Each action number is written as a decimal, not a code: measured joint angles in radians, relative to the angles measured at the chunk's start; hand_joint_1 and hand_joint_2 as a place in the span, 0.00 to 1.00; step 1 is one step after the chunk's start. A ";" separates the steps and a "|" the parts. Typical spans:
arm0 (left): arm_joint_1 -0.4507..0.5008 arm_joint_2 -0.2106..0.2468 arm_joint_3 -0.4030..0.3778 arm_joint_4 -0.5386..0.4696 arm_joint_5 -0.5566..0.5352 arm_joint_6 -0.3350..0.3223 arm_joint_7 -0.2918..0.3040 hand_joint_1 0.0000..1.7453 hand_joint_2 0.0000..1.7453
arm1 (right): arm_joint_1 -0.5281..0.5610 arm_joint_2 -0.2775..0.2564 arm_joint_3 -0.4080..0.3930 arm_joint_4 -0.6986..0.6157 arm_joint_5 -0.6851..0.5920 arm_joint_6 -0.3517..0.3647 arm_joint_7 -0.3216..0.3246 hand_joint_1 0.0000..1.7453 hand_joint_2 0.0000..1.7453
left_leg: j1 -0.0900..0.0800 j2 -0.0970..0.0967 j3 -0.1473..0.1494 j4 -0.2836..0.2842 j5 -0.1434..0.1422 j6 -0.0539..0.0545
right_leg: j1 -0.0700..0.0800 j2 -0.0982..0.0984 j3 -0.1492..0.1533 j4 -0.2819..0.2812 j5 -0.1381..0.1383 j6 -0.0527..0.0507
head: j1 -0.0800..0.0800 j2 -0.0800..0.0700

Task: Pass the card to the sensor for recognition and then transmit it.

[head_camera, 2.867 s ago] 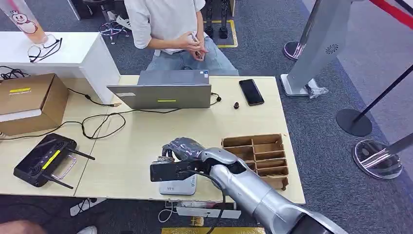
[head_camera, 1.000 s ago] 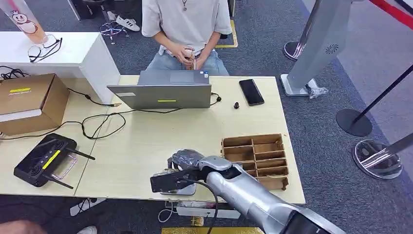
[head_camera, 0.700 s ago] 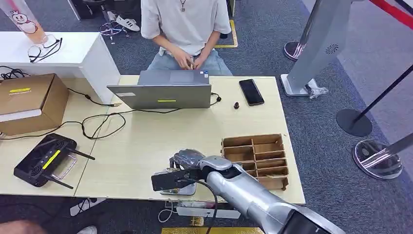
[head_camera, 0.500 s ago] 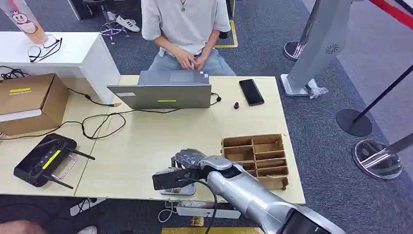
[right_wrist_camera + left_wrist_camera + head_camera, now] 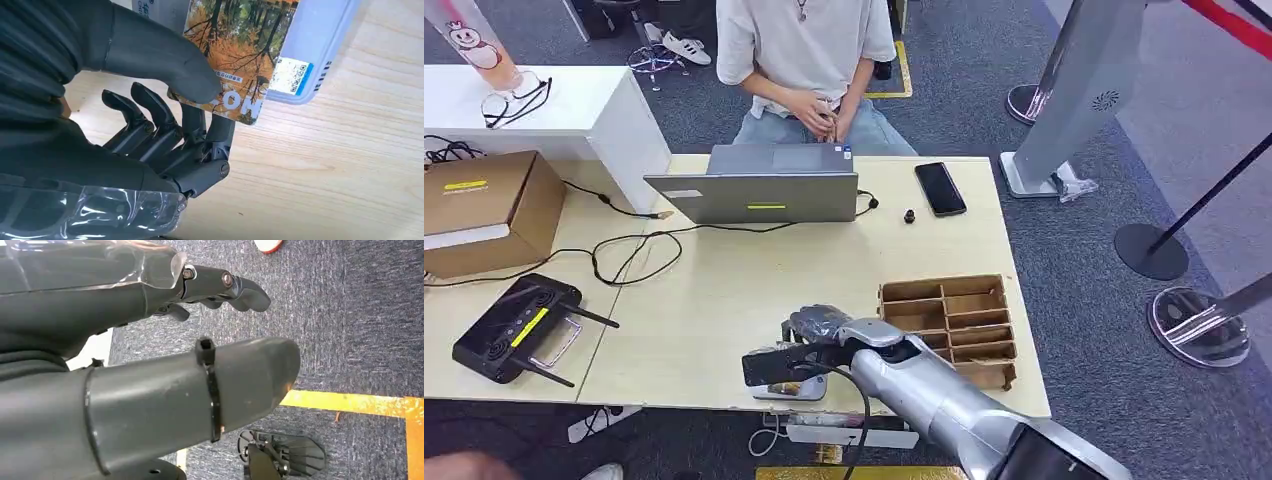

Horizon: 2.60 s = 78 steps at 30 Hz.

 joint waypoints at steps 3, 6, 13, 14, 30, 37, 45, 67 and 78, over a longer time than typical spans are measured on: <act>-0.001 0.000 0.000 0.000 0.000 0.000 0.000 0.00 0.00 | -0.002 0.001 0.000 0.009 0.000 -0.002 -0.001 1.00 1.00 | 0.000 0.000 0.000 0.000 0.000 0.000 | 0.000 0.000 0.000 0.000 0.000 0.000 | 0.000 0.000; -0.001 0.000 0.000 0.000 0.000 0.000 0.000 0.00 0.00 | -0.003 0.002 0.000 0.016 0.000 -0.002 -0.002 1.00 1.00 | 0.000 0.000 0.000 0.000 0.000 0.000 | 0.000 0.000 0.000 0.000 0.000 0.000 | 0.000 0.000; -0.001 0.000 0.000 0.000 0.000 0.000 0.000 0.00 0.00 | -0.007 0.006 0.000 0.027 0.000 -0.002 -0.002 1.00 1.00 | 0.000 0.000 0.000 0.000 0.000 0.000 | 0.000 0.000 0.000 0.000 0.000 0.000 | 0.000 0.000; -0.001 0.000 0.000 0.000 0.000 0.000 0.000 0.00 0.00 | -0.007 0.006 0.000 0.028 0.000 -0.002 -0.002 1.00 1.00 | 0.000 0.000 0.000 0.000 0.000 0.000 | 0.000 0.000 0.000 0.000 0.000 0.000 | 0.000 0.000; -0.001 0.000 0.000 0.000 0.000 0.000 0.000 0.00 0.00 | -0.008 0.007 0.000 0.032 0.001 -0.002 -0.003 1.00 1.00 | 0.000 0.000 0.000 0.000 0.000 0.000 | 0.000 0.000 0.000 0.000 0.000 0.000 | 0.000 0.000; 0.048 -0.013 -0.002 0.004 0.006 0.038 -0.145 0.00 0.00 | -0.008 0.001 -0.003 0.039 -0.003 -0.027 0.003 1.00 1.00 | 0.000 0.000 0.000 0.000 0.000 0.000 | 0.000 0.001 0.000 0.000 0.000 0.000 | 0.000 0.000; 0.076 -0.023 -0.002 0.009 0.012 0.043 -0.151 0.00 0.00 | -0.008 0.000 -0.003 0.040 -0.002 -0.027 0.005 1.00 1.00 | 0.000 0.000 0.000 0.000 0.000 0.000 | 0.000 0.001 0.000 -0.001 0.000 0.000 | 0.000 0.000; 0.084 -0.027 -0.002 0.013 0.021 0.050 -0.157 0.00 0.00 | -0.020 0.002 -0.010 0.027 0.000 -0.028 -0.008 1.00 1.00 | 0.000 0.000 0.000 0.000 0.000 0.000 | 0.000 0.000 0.000 -0.001 0.000 0.000 | 0.000 0.000; 0.074 -0.029 -0.002 0.013 0.028 0.047 -0.148 0.00 0.00 | -0.021 0.006 -0.022 -0.008 0.000 -0.029 -0.007 1.00 1.00 | 0.000 0.000 0.000 0.000 0.000 0.000 | 0.000 0.001 0.000 -0.001 0.000 0.000 | 0.000 0.000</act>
